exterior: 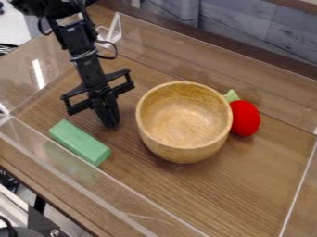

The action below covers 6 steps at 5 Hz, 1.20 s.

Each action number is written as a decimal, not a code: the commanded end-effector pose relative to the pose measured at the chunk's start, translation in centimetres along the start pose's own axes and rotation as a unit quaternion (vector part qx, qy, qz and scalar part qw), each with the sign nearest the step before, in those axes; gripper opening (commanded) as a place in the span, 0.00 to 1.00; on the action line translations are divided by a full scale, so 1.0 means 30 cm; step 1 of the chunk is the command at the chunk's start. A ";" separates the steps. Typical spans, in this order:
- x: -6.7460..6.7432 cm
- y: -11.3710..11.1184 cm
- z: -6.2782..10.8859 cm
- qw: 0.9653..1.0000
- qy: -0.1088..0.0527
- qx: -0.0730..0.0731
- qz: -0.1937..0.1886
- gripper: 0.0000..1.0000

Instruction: Remove the green stick from the brown bowl and put it on the table

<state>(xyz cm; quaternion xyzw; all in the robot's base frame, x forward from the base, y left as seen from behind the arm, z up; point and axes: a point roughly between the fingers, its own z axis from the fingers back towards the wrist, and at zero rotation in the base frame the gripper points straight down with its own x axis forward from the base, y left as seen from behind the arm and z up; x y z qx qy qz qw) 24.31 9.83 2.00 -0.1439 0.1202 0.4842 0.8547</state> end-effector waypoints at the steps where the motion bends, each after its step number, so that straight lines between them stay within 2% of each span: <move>1: 0.041 -0.017 0.038 1.000 -0.015 -0.009 -0.018 0.00; 3: 0.087 -0.026 0.049 0.999 -0.017 -0.017 -0.029 0.00; 5: 0.164 -0.042 0.072 0.999 -0.017 -0.028 -0.026 0.00; 6: 0.188 -0.047 0.100 0.999 -0.016 -0.029 -0.033 0.00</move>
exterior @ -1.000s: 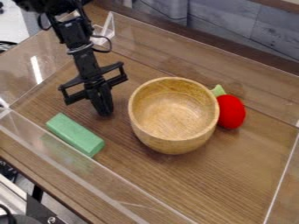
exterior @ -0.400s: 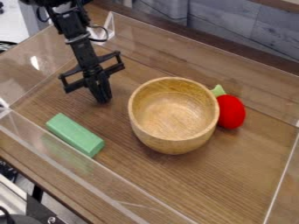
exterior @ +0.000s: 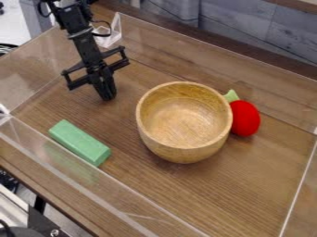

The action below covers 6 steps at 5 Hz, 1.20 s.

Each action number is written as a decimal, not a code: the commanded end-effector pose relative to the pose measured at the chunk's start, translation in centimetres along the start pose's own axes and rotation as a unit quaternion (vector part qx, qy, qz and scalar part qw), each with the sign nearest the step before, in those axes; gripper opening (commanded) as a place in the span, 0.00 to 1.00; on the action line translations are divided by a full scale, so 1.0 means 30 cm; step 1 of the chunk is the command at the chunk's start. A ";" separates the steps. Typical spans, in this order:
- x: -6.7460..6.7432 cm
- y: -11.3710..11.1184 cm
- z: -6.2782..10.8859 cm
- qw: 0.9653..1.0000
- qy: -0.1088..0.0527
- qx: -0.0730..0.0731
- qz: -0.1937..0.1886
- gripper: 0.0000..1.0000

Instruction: Remove the green stick from the brown bowl and put it on the table

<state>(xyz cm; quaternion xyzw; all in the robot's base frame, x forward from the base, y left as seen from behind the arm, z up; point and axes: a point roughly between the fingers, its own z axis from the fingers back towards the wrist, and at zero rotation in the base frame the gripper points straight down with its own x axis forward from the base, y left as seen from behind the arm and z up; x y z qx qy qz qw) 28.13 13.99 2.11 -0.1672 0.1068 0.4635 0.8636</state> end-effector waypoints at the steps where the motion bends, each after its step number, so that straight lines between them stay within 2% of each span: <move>1: 0.037 -0.010 0.064 1.000 -0.017 -0.006 -0.016 0.00; 2: 0.058 -0.013 0.063 0.999 -0.027 -0.025 0.029 0.00; 3: 0.078 -0.014 0.063 0.996 -0.038 -0.043 0.075 0.00; 5: 0.139 0.052 0.112 0.996 -0.036 -0.046 0.073 0.00; 6: 0.130 0.061 0.104 0.996 -0.034 -0.033 0.072 1.00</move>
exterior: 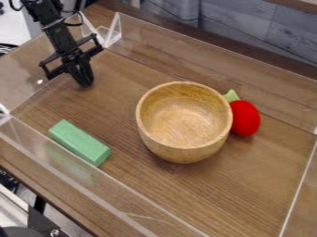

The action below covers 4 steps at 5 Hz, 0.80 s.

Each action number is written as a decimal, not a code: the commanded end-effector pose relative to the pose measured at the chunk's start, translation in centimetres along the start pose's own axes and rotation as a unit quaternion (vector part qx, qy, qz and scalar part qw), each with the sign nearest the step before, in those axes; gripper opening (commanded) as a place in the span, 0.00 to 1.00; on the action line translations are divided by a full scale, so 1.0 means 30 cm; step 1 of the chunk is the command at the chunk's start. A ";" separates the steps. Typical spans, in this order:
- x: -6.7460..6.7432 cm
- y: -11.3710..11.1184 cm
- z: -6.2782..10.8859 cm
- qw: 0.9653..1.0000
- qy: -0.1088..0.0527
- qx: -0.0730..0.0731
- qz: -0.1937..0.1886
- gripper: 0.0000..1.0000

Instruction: Remove the green stick from the brown bowl and put it on the table

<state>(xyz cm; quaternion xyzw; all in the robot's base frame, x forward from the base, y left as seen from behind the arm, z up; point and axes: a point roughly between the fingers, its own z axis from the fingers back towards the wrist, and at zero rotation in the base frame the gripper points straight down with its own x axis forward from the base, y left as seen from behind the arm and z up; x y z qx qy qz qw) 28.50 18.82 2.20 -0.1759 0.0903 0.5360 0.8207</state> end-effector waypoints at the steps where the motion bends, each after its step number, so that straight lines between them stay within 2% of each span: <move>1: -0.010 -0.004 0.032 1.000 -0.014 0.007 -0.011 1.00; 3: -0.008 0.050 0.056 0.999 -0.013 0.024 -0.029 1.00; 4: -0.043 0.037 0.090 0.999 -0.002 0.022 -0.038 1.00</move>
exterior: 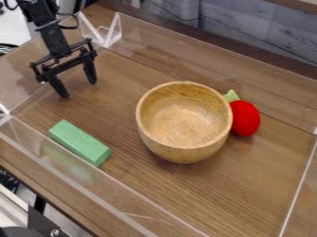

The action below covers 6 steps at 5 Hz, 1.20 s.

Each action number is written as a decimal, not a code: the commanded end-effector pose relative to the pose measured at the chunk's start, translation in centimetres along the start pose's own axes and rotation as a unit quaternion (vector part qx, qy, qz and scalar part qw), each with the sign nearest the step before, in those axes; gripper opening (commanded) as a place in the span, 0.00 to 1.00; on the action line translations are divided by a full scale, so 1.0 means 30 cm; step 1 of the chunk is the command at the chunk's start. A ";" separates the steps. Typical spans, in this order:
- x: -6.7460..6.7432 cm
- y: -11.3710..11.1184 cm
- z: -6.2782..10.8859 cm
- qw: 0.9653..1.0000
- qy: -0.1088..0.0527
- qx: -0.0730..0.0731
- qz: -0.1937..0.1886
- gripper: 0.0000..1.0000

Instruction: Remove the green stick from the brown bowl and put it on the table

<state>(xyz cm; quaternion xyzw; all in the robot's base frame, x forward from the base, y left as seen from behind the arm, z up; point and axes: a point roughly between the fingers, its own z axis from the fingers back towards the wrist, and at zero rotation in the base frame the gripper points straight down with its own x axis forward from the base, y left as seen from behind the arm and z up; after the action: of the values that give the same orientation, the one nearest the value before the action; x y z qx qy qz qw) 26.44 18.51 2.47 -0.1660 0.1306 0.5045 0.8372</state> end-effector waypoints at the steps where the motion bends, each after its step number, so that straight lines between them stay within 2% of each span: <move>1: -0.048 -0.033 0.123 0.999 -0.019 -0.020 -0.020 1.00; 2: -0.053 -0.090 0.204 0.999 -0.003 -0.024 -0.038 1.00; 3: -0.062 -0.141 0.265 0.998 0.017 -0.015 -0.060 1.00; 4: -0.089 -0.155 0.317 0.996 0.031 -0.006 -0.089 1.00; 6: -0.107 -0.140 0.331 0.990 0.036 0.031 -0.130 1.00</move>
<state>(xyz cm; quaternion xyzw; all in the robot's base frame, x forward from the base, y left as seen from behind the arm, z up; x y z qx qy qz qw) 28.78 18.16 11.60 -0.1822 0.1789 0.3897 0.8848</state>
